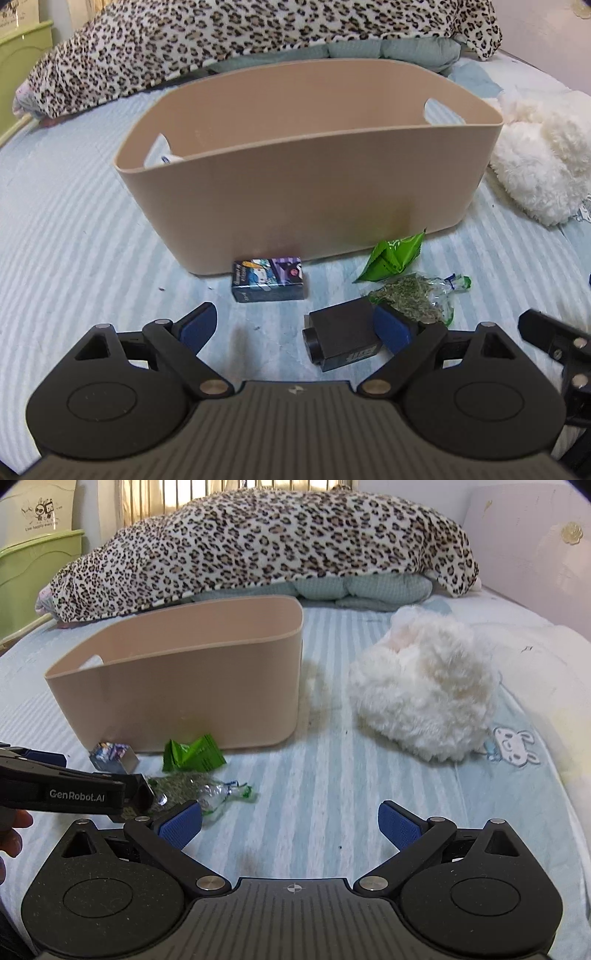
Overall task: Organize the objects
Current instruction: 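Grasp the black cube box with the left tool while the right tool grasps the tea bag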
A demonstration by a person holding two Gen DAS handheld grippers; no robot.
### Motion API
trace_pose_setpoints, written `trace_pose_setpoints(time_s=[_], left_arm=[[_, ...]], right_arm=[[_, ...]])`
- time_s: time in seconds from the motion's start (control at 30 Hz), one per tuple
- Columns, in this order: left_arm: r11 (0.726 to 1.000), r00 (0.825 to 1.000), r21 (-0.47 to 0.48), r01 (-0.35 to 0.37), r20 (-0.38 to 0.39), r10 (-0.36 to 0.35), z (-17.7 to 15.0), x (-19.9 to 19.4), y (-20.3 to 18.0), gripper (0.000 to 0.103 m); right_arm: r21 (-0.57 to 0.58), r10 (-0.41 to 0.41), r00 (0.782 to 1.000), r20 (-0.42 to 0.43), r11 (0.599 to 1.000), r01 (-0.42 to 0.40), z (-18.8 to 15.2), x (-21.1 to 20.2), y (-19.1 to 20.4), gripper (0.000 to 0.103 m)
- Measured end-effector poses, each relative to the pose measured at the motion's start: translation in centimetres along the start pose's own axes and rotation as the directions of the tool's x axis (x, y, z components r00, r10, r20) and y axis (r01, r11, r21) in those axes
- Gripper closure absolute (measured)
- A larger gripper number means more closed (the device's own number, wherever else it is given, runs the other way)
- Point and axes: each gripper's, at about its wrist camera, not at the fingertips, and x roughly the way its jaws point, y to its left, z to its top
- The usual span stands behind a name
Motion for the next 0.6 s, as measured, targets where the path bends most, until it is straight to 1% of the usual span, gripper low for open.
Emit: trace_pose_setpoints(time_s=[0.23, 0.37, 0.47, 0.5, 0.6], left_arm=[[0.997, 0.998, -0.049, 0.053, -0.021, -0.054, 0.1, 1.2, 0.4, 0.01], [0.995, 0.997, -0.076, 0.072, -0.025, -0.075, -0.3, 1.0, 0.7, 0.011], [0.99, 0.993, -0.094, 0.109, -0.041, -0.113, -0.4, 1.1, 0.7, 0.011], [0.989, 0.992, -0.093, 0.112, -0.044, -0.116, -0.5, 1.2, 0.5, 0.011], [0.998, 0.998, -0.048, 0.049, -0.046, -0.051, -0.5, 1.6, -0.3, 0.011]], right_arm=[[-0.011, 0.016, 0.999, -0.038, 1.0, -0.016, -0.6, 2.0, 0.2, 0.0], [-0.01, 0.018, 0.999, -0.047, 1.0, -0.018, -0.9, 2.4, 0.3, 0.0], [-0.001, 0.015, 0.999, -0.049, 1.0, -0.015, -1.0, 2.5, 0.2, 0.0], [0.003, 0.016, 0.999, -0.05, 1.0, -0.016, -1.0, 2.6, 0.1, 0.0], [0.01, 0.014, 0.999, -0.049, 1.0, -0.013, -0.9, 2.4, 0.1, 0.0]])
